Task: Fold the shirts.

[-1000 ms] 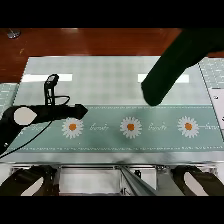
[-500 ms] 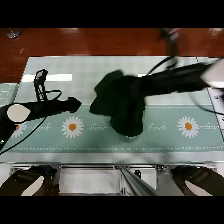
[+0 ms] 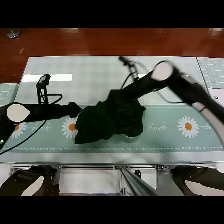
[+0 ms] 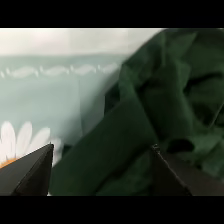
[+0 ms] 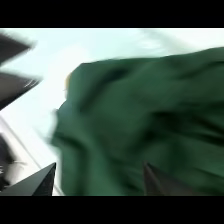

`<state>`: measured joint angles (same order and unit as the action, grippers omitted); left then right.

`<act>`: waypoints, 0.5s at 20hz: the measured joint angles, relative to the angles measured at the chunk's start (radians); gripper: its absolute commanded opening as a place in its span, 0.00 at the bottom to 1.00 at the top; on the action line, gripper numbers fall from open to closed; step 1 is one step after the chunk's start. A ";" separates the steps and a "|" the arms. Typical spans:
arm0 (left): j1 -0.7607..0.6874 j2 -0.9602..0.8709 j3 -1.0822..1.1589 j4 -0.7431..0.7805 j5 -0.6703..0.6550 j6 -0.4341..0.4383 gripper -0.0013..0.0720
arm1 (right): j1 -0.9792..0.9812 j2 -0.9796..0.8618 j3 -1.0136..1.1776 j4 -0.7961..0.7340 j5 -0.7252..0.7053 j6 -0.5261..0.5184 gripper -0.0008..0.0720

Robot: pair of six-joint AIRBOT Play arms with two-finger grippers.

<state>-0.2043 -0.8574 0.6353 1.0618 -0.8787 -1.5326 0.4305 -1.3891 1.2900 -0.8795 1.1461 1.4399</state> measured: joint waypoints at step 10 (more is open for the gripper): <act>0.066 -0.036 -0.201 -0.225 -0.210 0.257 0.98 | -0.632 0.428 -0.641 -0.058 0.083 -0.059 0.86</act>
<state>-0.1383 -0.8936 0.4339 0.8371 -1.0885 -1.2751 -0.2016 -0.9607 0.6487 -0.9375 1.2289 1.3808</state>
